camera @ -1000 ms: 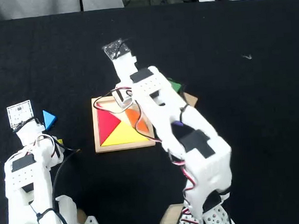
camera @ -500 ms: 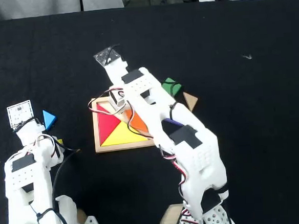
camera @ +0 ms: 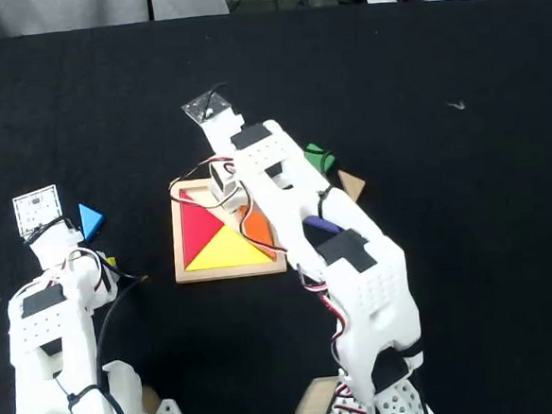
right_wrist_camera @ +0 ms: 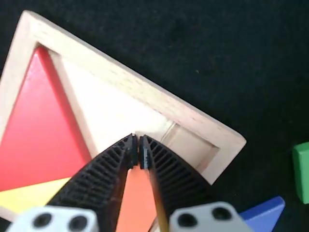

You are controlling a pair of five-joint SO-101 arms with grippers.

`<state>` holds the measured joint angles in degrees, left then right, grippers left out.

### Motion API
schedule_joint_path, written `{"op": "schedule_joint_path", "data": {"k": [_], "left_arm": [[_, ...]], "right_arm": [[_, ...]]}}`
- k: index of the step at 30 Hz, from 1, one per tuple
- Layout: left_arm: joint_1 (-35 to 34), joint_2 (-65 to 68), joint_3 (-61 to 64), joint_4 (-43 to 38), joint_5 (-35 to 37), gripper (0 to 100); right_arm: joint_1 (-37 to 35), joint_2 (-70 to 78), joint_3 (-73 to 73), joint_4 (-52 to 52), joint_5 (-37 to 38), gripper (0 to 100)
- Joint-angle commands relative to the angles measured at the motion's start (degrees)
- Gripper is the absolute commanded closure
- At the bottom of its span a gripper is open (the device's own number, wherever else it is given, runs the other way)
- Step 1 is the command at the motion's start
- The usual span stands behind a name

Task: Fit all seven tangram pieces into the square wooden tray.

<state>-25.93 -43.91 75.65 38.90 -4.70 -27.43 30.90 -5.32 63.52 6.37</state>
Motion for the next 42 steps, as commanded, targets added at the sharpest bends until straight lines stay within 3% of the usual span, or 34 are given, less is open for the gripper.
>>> {"op": "schedule_joint_path", "data": {"k": [1, 14, 25, 33, 38, 42], "left_arm": [[0.57, -1.14, -0.57, -0.88, 0.26, 81], [0.57, -1.14, -0.57, -0.88, 0.26, 81], [0.57, -1.14, -0.57, -0.88, 0.26, 81], [0.57, -1.14, -0.57, -0.88, 0.35, 81], [0.57, -1.05, -0.57, -0.88, 0.35, 81], [0.57, -0.97, -0.48, -0.88, 0.35, 81]], "right_arm": [[0.88, -5.85, 1.54, -0.09, 0.44, 98.8], [3.6, -7.96, 4.44, -0.09, 0.53, 98.8], [5.45, -20.18, 5.93, 3.25, 0.44, 98.7], [19.87, -45.93, 10.59, 14.24, 6.86, 98.7], [28.48, -59.47, 28.62, 10.37, 16.62, 98.7], [34.55, -62.11, 41.71, 4.04, 22.33, 98.0]]}}
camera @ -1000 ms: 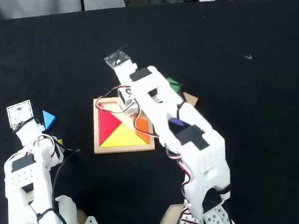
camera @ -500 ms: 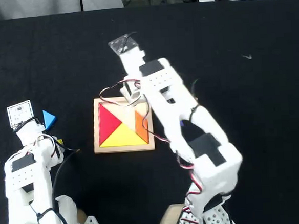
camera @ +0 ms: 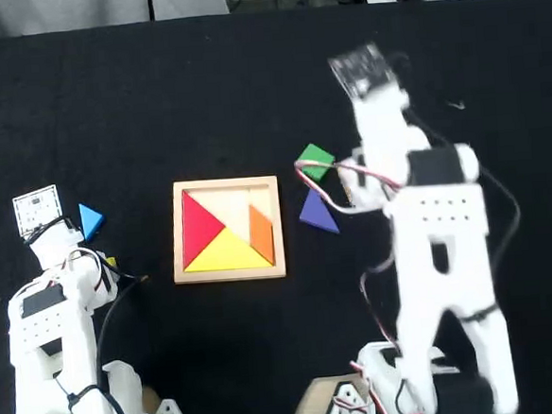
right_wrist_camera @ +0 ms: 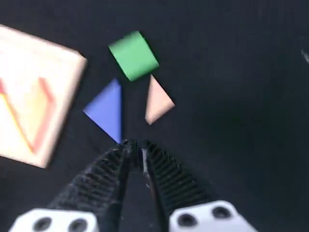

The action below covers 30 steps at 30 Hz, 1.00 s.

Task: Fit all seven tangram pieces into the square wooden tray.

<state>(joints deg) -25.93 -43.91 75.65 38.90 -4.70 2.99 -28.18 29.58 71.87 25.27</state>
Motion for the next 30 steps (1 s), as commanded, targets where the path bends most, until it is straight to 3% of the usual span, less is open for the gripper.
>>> {"op": "schedule_joint_path", "data": {"k": [1, 7, 18, 25, 30], "left_arm": [[0.57, -0.97, -0.48, -0.88, 0.35, 81], [0.57, -0.88, -0.48, -0.88, 0.35, 81], [1.89, -0.7, -0.48, -0.88, 0.26, 81], [2.07, -0.7, -0.4, -0.88, 0.18, 81], [2.07, -0.7, -0.4, -0.88, 0.18, 81]], "right_arm": [[4.75, -2.24, 8.22, -5.27, 3.6, 96.3], [3.6, 6.73, 4.35, -7.21, 3.52, 82.8], [-0.44, 31.34, -13.58, -7.56, 3.52, 76.0], [-7.74, 27.03, -12.62, -2.2, 3.52, 76.2], [-16.44, 20.0, -1.1, -8.26, 2.37, 76.2]]}}
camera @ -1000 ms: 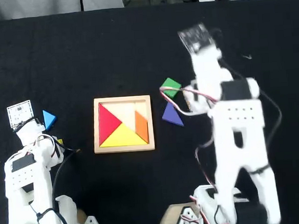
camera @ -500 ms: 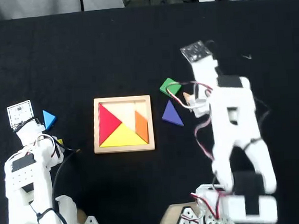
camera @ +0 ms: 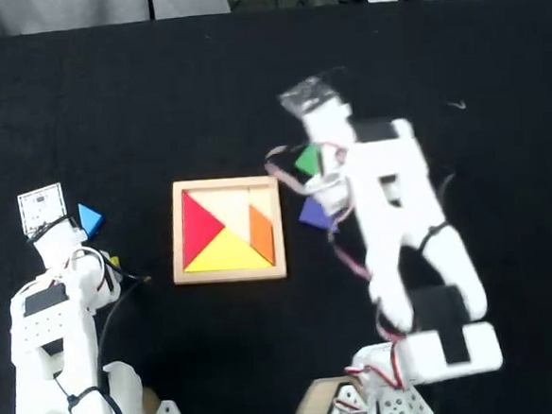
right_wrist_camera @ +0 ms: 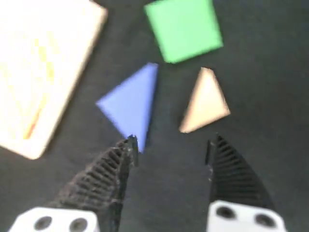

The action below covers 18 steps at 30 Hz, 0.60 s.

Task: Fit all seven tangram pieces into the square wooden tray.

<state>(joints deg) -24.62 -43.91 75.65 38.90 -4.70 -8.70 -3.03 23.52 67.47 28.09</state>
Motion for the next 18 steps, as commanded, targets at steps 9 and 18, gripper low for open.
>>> {"op": "schedule_joint_path", "data": {"k": [9, 18], "left_arm": [[0.84, -1.14, 0.22, -0.88, 0.18, 81], [0.84, -1.14, 0.22, -0.88, 0.18, 81]], "right_arm": [[-7.21, 2.42, 7.87, -12.13, -3.16, 76.0], [-8.18, 11.3, 4.09, -12.48, -3.25, 76.1]]}}
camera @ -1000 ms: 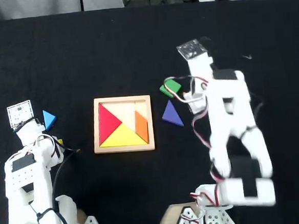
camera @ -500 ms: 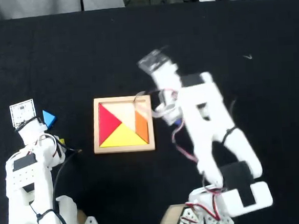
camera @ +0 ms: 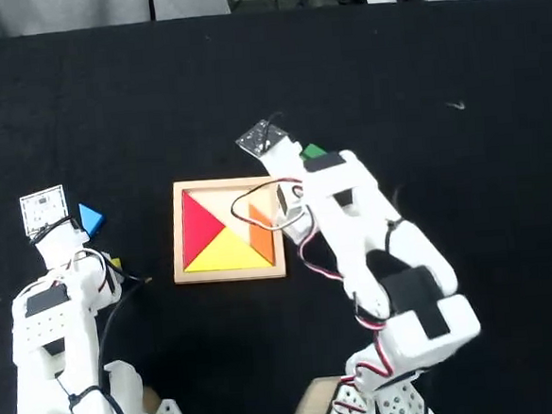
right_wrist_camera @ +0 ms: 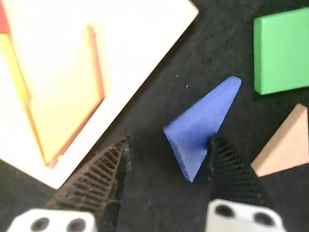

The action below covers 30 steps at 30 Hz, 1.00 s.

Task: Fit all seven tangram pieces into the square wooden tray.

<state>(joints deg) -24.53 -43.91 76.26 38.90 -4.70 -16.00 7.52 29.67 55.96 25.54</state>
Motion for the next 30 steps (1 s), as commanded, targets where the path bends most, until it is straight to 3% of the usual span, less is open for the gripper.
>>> {"op": "schedule_joint_path", "data": {"k": [1, 6, 11, 16, 22, 30], "left_arm": [[0.75, -1.14, -0.4, -0.88, 0.18, 81], [0.75, -1.14, -0.4, -0.88, 0.18, 81], [0.75, -1.14, -0.31, -0.88, 0.18, 81], [0.75, -1.14, -0.31, -0.88, 0.18, 81], [0.75, -1.14, -0.31, -0.88, 0.18, 81], [0.75, -1.14, -0.31, -0.88, 0.18, 81]], "right_arm": [[-0.79, 0.92, -2.07, -1.14, -0.7, 76.1], [-0.62, 1.19, -2.07, -1.23, -0.7, 76.5], [0.7, 0.84, -2.15, -2.29, -0.79, 84.6], [3.69, -5.23, -3.21, 1.58, -4.22, 76.9], [-0.35, -13.58, -3.21, 2.37, -5.45, 74.7], [-1.76, -2.77, -9.45, -6.07, -9.14, 91.7]]}}
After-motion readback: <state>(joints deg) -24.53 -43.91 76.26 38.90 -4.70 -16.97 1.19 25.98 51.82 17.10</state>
